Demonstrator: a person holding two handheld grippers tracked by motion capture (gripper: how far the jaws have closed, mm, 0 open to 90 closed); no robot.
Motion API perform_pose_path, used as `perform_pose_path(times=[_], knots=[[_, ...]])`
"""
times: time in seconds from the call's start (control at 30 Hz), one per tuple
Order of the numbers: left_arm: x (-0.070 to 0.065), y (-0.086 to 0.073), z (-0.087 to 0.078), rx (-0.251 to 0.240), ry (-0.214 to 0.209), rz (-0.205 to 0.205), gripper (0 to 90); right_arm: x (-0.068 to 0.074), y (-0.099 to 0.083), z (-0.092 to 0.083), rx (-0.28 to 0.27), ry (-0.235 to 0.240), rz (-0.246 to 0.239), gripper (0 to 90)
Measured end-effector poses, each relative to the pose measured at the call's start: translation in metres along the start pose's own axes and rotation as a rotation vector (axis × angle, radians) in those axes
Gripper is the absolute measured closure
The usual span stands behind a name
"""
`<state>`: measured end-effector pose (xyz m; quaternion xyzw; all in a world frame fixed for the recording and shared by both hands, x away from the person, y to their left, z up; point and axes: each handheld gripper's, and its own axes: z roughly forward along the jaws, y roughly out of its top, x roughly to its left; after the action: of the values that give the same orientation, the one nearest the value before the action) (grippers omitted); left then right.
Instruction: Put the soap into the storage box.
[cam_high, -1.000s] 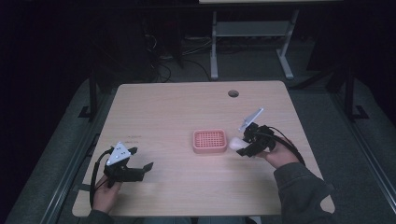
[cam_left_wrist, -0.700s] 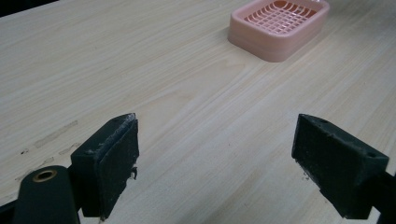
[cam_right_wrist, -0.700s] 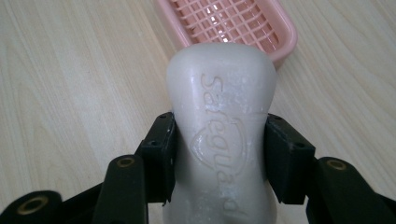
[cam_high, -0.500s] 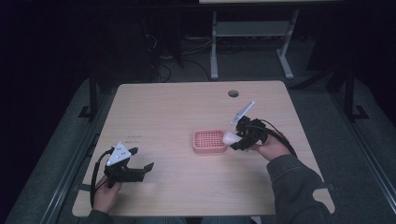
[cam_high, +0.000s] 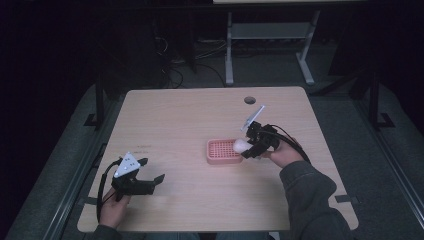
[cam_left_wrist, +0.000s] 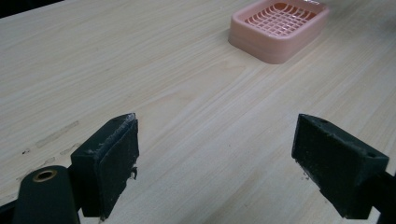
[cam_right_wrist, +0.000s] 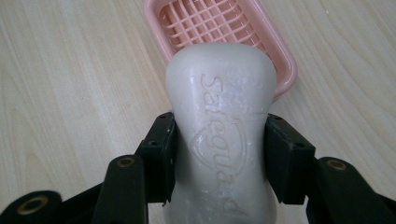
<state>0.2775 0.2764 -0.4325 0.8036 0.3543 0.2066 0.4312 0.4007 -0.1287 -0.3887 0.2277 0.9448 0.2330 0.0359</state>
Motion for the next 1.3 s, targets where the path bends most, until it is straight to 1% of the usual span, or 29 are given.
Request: perform_pose_path(times=[0.17,0.33,0.4,0.5,0.67,0.77,0.93,1.03,1.07,1.2,1.3], knots=[[0.0,0.0,0.0,0.002,0.001,0.001,14.5,-0.002,0.005,0.004,0.018,0.002,0.004,48.7],[0.0,0.0,0.0,0.003,0.001,0.003,14.5,-0.004,0.013,0.005,0.02,0.0,-0.003,48.7],[0.0,0.0,0.0,0.002,0.001,0.003,14.5,-0.003,0.019,0.007,0.021,-0.001,-0.015,48.7],[0.0,0.0,0.001,0.001,0.005,0.0,14.5,-0.003,0.022,0.008,0.022,0.001,-0.019,48.7],[0.0,0.0,0.001,0.004,0.001,0.003,14.5,-0.004,0.028,0.014,0.032,0.01,-0.024,48.7],[0.0,0.0,0.001,0.005,-0.001,0.0,14.5,-0.004,0.032,0.016,0.027,0.018,-0.022,48.7],[0.002,0.0,0.001,-0.004,0.0,-0.008,14.5,-0.004,0.042,0.025,0.048,0.028,-0.034,48.6],[0.002,0.0,0.0,-0.002,0.0,-0.009,14.5,-0.004,0.044,0.028,0.051,0.034,-0.036,48.7],[0.002,0.0,0.0,-0.002,0.0,-0.009,14.5,-0.004,0.045,0.031,0.062,0.035,-0.037,48.7],[0.001,0.0,0.001,-0.005,-0.001,-0.008,14.5,-0.003,0.047,0.034,0.06,0.035,-0.044,48.7],[0.001,0.0,0.001,0.002,-0.002,-0.006,14.5,-0.003,0.048,0.034,0.057,0.035,-0.044,48.7]])
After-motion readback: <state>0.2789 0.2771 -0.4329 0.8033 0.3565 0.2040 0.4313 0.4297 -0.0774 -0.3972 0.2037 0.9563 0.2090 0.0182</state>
